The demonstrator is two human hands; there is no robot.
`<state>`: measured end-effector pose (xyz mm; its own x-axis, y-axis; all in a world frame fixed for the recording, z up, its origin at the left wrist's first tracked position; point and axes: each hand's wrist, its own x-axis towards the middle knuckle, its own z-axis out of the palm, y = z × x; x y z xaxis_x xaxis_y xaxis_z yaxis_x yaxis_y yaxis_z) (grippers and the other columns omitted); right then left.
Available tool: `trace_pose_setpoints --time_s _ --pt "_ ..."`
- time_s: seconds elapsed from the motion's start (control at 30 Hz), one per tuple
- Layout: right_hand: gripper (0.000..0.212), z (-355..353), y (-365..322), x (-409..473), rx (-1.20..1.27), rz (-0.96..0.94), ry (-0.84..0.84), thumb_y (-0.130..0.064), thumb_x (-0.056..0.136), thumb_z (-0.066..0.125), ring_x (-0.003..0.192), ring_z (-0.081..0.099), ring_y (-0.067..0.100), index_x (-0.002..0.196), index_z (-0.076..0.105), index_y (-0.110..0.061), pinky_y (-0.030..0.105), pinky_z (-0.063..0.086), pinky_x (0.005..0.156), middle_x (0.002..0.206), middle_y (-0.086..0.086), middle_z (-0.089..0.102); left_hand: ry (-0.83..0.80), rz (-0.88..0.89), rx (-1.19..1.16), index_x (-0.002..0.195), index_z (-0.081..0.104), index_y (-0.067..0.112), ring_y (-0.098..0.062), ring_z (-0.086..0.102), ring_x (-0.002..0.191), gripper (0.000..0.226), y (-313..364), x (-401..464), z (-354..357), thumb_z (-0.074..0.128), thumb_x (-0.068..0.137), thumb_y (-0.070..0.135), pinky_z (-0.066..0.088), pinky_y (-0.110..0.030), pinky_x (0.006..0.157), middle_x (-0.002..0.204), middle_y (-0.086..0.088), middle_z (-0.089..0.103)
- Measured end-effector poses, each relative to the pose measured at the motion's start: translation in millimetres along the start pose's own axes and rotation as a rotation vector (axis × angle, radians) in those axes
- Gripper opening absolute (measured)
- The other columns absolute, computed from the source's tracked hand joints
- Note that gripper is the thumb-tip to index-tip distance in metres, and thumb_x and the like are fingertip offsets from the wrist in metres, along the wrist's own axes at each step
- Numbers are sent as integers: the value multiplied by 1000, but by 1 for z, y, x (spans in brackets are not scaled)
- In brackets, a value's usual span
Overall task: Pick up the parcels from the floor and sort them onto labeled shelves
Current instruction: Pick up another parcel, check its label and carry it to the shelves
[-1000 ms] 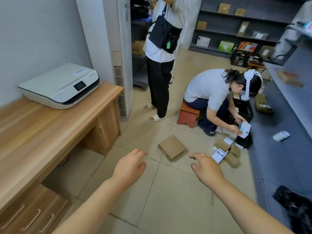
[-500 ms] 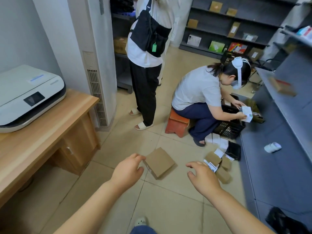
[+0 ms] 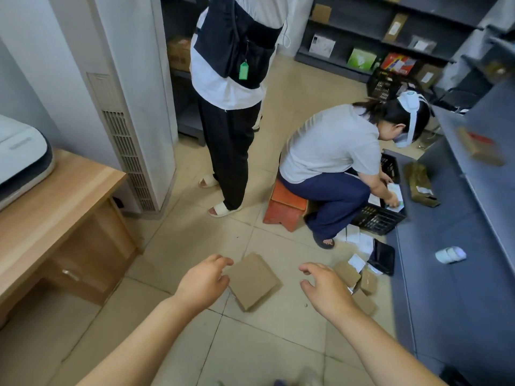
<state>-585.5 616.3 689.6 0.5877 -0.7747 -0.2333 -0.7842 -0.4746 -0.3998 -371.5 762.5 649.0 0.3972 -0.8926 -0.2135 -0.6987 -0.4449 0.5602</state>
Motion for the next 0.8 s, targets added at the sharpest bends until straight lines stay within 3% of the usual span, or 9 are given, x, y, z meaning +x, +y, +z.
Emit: trace_pose_setpoints --time_s 0.27,0.47,0.6,0.7,0.8 --pt "34 9 33 90 -52 -137 -108 -18 89 51 117 47 14 122 56 -20 24 38 90 120 -3 60 68 -167 -16 125 50 23 -11 57 107 38 3 57 22 46 88 20 43 -26 82 125 6 52" --pt "35 -11 79 168 -89 -252 -227 -19 88 50 118 47 14 123 56 -21 25 39 88 122 -4 60 102 -367 -97 124 51 24 -11 57 107 35 39 105 54 46 89 21 46 -28 86 127 5 52" --pt "33 -17 114 231 -138 -283 -284 -18 89 49 116 50 17 121 56 -21 27 40 85 121 -2 60 175 -503 -185 123 52 25 -9 57 106 34 62 143 87 46 90 20 43 -25 82 127 8 53" --pt "34 -1 137 274 -177 -310 -338 -17 88 48 115 51 18 121 57 -21 27 41 86 121 0 61 244 -603 -257 122 54 26 -8 58 105 34 64 172 117 47 90 19 39 -22 75 125 9 55" --pt "36 27 155 312 -216 -320 -416 -18 88 48 116 51 19 123 55 -20 27 42 88 125 0 59 282 -678 -334 120 55 27 -8 58 102 33 53 195 151 48 89 17 42 -24 77 123 9 56"
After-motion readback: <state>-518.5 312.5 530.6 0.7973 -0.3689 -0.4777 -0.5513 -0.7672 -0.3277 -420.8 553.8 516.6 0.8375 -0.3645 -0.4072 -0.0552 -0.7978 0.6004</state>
